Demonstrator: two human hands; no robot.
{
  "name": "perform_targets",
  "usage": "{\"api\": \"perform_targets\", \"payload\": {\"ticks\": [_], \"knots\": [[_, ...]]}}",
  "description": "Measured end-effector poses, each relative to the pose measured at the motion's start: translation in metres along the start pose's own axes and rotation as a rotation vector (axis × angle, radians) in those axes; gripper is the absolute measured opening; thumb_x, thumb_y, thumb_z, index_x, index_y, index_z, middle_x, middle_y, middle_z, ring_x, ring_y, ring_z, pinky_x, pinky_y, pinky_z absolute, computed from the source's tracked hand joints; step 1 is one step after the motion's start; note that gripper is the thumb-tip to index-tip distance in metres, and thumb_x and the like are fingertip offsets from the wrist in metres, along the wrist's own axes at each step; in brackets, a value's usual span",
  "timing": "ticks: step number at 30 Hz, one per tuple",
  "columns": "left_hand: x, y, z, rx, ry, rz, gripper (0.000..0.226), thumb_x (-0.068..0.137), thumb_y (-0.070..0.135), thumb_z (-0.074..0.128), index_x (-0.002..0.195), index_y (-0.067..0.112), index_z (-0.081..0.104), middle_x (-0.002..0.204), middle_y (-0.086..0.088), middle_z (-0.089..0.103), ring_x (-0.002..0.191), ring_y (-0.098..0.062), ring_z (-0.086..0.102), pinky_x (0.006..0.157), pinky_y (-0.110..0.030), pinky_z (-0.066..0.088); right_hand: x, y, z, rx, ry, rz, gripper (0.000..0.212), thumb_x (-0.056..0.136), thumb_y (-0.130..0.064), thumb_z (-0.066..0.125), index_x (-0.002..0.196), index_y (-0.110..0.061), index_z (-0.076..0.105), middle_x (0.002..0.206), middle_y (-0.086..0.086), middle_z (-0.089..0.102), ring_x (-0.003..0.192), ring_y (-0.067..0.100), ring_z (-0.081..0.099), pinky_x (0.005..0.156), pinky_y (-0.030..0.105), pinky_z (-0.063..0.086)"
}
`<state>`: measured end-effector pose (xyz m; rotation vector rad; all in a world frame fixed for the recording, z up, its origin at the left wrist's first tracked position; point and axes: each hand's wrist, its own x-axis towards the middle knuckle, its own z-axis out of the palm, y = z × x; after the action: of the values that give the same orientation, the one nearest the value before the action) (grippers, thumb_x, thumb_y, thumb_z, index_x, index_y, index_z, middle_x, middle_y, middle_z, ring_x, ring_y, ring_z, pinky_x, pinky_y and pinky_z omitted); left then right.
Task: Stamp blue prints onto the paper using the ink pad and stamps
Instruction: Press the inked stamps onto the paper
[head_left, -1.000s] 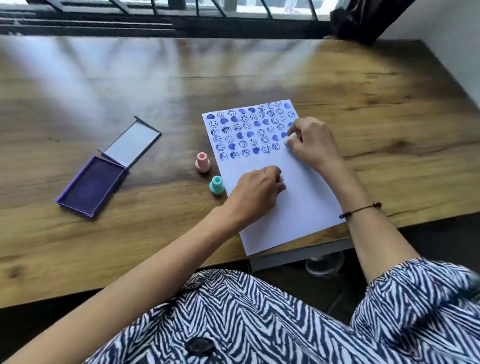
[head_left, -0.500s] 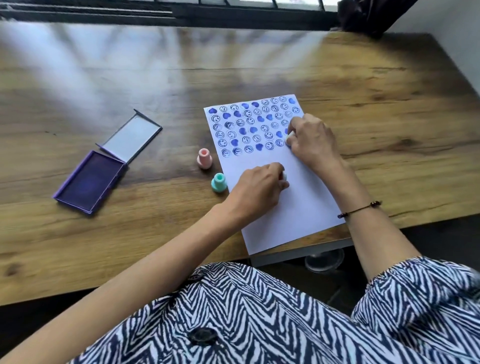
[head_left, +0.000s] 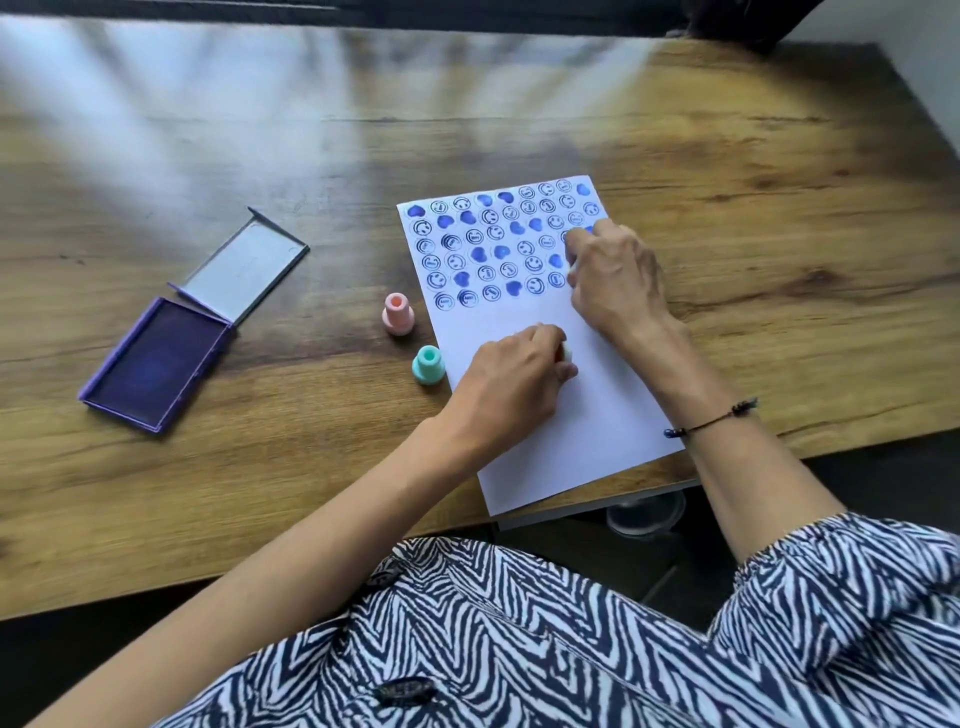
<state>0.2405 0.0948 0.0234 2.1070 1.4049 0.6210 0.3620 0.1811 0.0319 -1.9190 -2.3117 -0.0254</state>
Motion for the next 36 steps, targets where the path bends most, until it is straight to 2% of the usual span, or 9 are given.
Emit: {"api": "perform_targets", "payload": {"ticks": [4, 8, 14, 18, 21, 24, 26, 31, 36], "knots": [[0.000, 0.001, 0.000, 0.011, 0.006, -0.001, 0.025, 0.092, 0.020, 0.044, 0.110, 0.003, 0.049, 0.107, -0.015, 0.061, 0.096, -0.033, 0.055, 0.073, -0.034, 0.031, -0.002, 0.002, 0.003, 0.035, 0.026, 0.002, 0.022, 0.084, 0.002, 0.044, 0.101, -0.003, 0.057, 0.104, 0.024, 0.057, 0.099, 0.038, 0.054, 0.068, 0.038, 0.045], [0.000, 0.001, 0.002, 0.023, 0.017, -0.008, 0.025, 0.092, 0.019, 0.043, 0.110, 0.003, 0.049, 0.107, -0.015, 0.061, 0.096, -0.034, 0.055, 0.072, -0.035, 0.031, -0.005, 0.005, 0.008, 0.063, 0.071, 0.000, 0.018, 0.085, 0.001, 0.045, 0.098, -0.003, 0.057, 0.101, 0.023, 0.057, 0.095, 0.037, 0.055, 0.063, 0.033, 0.034], [-0.001, 0.002, 0.004, 0.026, 0.037, 0.007, 0.022, 0.091, 0.018, 0.045, 0.106, 0.002, 0.050, 0.104, -0.016, 0.062, 0.092, -0.034, 0.055, 0.068, -0.033, 0.027, -0.005, 0.006, 0.009, 0.066, 0.065, 0.005, 0.020, 0.084, 0.002, 0.043, 0.098, -0.004, 0.056, 0.102, 0.021, 0.056, 0.094, 0.038, 0.056, 0.063, 0.033, 0.033], [-0.001, 0.003, 0.003, 0.033, 0.030, 0.015, 0.023, 0.091, 0.018, 0.045, 0.106, 0.001, 0.050, 0.103, -0.018, 0.062, 0.092, -0.035, 0.055, 0.070, -0.034, 0.029, -0.005, 0.006, 0.004, 0.121, 0.020, 0.019, 0.017, 0.084, -0.003, 0.046, 0.096, -0.006, 0.058, 0.102, 0.021, 0.058, 0.094, 0.038, 0.057, 0.067, 0.038, 0.043], [-0.001, 0.003, 0.001, 0.038, 0.017, 0.008, 0.025, 0.091, 0.018, 0.044, 0.108, 0.002, 0.050, 0.105, -0.018, 0.063, 0.093, -0.037, 0.055, 0.071, -0.035, 0.030, -0.002, 0.013, -0.006, 0.315, 0.003, 0.137, 0.016, 0.078, -0.007, 0.054, 0.090, -0.009, 0.064, 0.096, 0.016, 0.067, 0.090, 0.032, 0.061, 0.072, 0.035, 0.046], [-0.002, 0.002, 0.002, 0.035, 0.023, 0.006, 0.025, 0.091, 0.018, 0.044, 0.109, 0.002, 0.050, 0.104, -0.018, 0.063, 0.093, -0.037, 0.055, 0.071, -0.036, 0.031, -0.002, 0.028, -0.023, 0.694, 0.101, 0.358, 0.014, 0.072, -0.008, 0.059, 0.082, -0.012, 0.067, 0.068, 0.004, 0.064, 0.064, 0.021, 0.059, 0.064, 0.032, 0.049], [-0.001, 0.001, 0.003, 0.024, 0.030, -0.001, 0.025, 0.090, 0.018, 0.045, 0.109, 0.002, 0.051, 0.104, -0.018, 0.064, 0.093, -0.037, 0.056, 0.070, -0.035, 0.031, -0.007, 0.034, -0.034, 0.905, 0.139, 0.437, 0.011, 0.069, -0.007, 0.062, 0.074, -0.016, 0.065, 0.060, -0.001, 0.061, 0.049, 0.014, 0.055, 0.055, 0.032, 0.053], [0.000, 0.002, -0.002, -0.203, 0.124, -0.115, 0.025, 0.085, 0.015, 0.056, 0.108, 0.004, 0.058, 0.101, -0.016, 0.069, 0.097, -0.030, 0.061, 0.083, -0.033, 0.042, -0.022, 0.025, -0.046, 1.125, 0.046, 0.449, 0.015, 0.073, -0.003, 0.066, 0.069, -0.017, 0.059, 0.061, 0.002, 0.059, 0.043, 0.009, 0.052, 0.045, 0.022, 0.052], [0.001, 0.004, -0.021, -0.555, 0.289, -0.214, 0.023, 0.083, 0.012, 0.061, 0.104, 0.005, 0.062, 0.102, -0.016, 0.067, 0.092, -0.018, 0.060, 0.084, -0.033, 0.050, -0.045, -0.001, -0.057, 1.354, -0.081, 0.347, 0.010, 0.079, -0.006, 0.066, 0.075, -0.013, 0.060, 0.067, 0.007, 0.059, 0.050, 0.013, 0.055, 0.053, 0.025, 0.057]]}}
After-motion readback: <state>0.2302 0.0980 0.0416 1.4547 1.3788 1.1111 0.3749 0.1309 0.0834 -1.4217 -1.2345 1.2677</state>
